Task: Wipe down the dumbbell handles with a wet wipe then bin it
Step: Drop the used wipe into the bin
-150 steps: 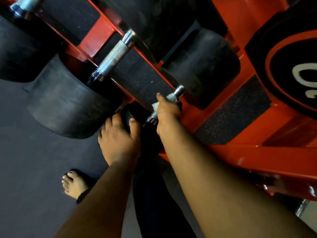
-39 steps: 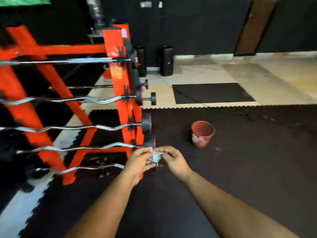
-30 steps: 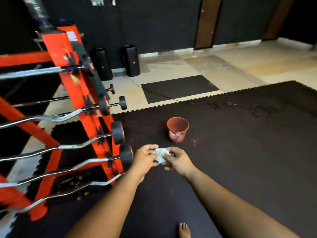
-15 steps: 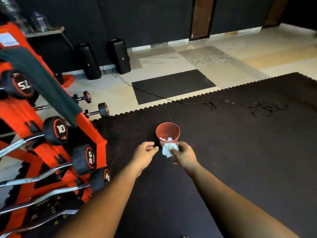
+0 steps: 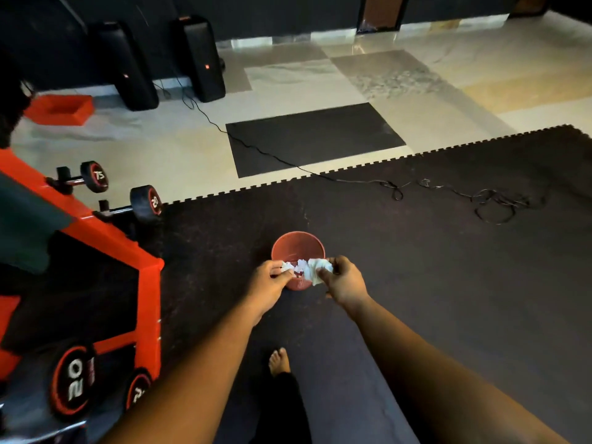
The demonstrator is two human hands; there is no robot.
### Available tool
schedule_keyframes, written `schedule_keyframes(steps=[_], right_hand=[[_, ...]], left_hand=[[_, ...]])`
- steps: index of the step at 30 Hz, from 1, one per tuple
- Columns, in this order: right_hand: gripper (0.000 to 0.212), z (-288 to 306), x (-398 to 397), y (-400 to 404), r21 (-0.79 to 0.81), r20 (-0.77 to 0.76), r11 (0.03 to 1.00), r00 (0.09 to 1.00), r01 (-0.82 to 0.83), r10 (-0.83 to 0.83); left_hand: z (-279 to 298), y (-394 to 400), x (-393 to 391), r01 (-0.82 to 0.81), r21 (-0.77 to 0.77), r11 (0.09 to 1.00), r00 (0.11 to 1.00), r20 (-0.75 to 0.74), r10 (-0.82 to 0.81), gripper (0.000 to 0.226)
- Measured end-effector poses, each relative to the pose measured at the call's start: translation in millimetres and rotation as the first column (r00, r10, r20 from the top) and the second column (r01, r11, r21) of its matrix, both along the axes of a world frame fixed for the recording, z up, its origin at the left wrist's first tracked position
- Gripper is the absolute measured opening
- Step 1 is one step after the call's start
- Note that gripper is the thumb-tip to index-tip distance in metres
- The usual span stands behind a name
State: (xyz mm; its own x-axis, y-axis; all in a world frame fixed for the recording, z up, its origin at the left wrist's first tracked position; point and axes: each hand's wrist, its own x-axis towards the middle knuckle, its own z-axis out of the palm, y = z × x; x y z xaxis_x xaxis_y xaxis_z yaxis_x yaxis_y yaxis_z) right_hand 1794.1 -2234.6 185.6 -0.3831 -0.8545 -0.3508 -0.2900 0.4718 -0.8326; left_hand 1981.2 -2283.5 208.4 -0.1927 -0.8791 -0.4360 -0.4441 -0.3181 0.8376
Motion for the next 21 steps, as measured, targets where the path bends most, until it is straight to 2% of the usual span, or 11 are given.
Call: schedule_keyframes(steps=[6,11,13,21], right_hand=[[0.055,-87,-31,-118,0.139,0.003,0.988,0.998,0.069,-0.070],[0.029,-152,-45,-202,0.250,0.020,0.964,0.995,0.091,-0.099],[0.025,-193,-54,-232,0.283,0.018,0.956,0.996,0.082,-0.091],[0.031,-392,-87,-307,0.410,-0.094,0.912,0.993,-0.028,0.073]], left_hand=[[-81,-122,-21,-0.033,0.166,0.986,0.999,0.040,0.026,0.044],[-164,-199,-32,-0.096,0.276,0.956,0.991,0.117,0.066,0.047],[-207,-222,-40,-0.113,0.310,0.944,0.989,0.127,0.076,0.047],[-388,-267,-78,-0.202,0.389,0.899,0.978,0.128,0.165,0.044]])
